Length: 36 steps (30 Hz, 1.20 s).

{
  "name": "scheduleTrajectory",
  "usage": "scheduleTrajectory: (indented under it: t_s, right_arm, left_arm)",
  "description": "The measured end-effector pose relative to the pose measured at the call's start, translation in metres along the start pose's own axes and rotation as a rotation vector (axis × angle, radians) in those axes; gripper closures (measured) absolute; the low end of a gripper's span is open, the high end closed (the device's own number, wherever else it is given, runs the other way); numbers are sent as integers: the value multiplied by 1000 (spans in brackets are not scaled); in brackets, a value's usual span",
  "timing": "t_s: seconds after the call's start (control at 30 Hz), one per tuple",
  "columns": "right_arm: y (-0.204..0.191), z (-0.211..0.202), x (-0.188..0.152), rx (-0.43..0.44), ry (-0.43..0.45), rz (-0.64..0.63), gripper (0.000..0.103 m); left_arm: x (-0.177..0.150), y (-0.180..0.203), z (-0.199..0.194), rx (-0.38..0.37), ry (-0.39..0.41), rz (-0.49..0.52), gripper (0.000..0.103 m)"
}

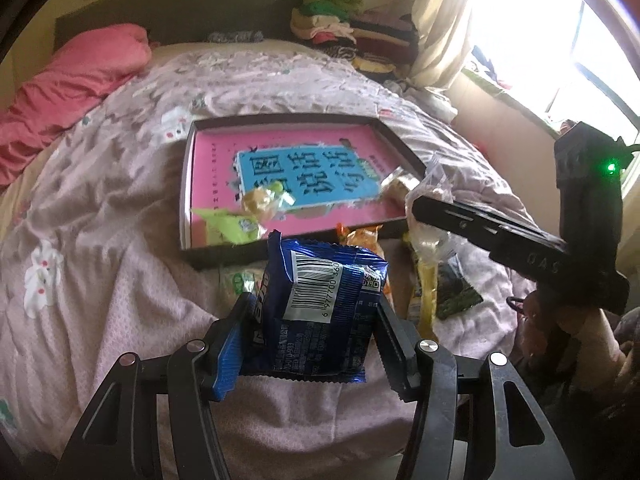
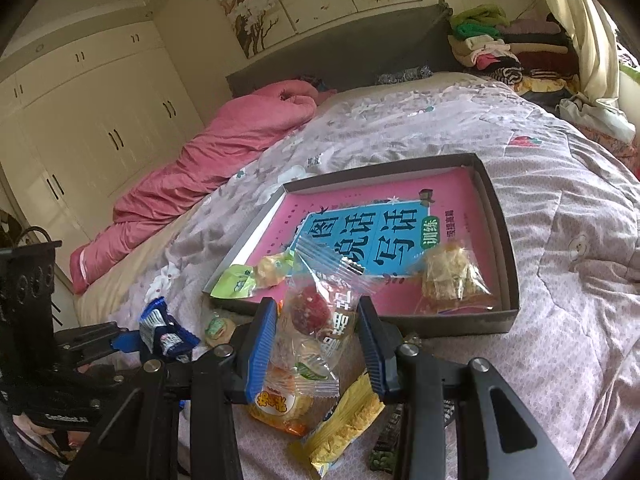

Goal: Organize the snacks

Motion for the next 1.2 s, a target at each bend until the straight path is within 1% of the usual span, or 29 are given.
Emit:
scheduleTrajectory:
  t_s: [0.67, 1.03, 1.2]
  right_arm:
    - [0, -9, 11, 9, 49, -5, 62]
    - [-1, -12, 18, 16, 73, -8, 62]
    - [-1, -15, 20, 15, 86, -8, 62]
  left_arm:
    - [32, 6, -11, 13, 73, -17, 43]
    - [44, 17, -6, 3, 85, -10, 43]
    - [47, 16, -4, 11, 91, -10, 43]
Point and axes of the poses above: each gripper's, at about its wrist camera, not at the fingertips, and z roughly the way its jaws point, y to its right, x to its top, the point moved 4 cm from there along z, roughly the way its jaws point, and after that the axes turned 15 degrees about y, right-handed, at the moved point
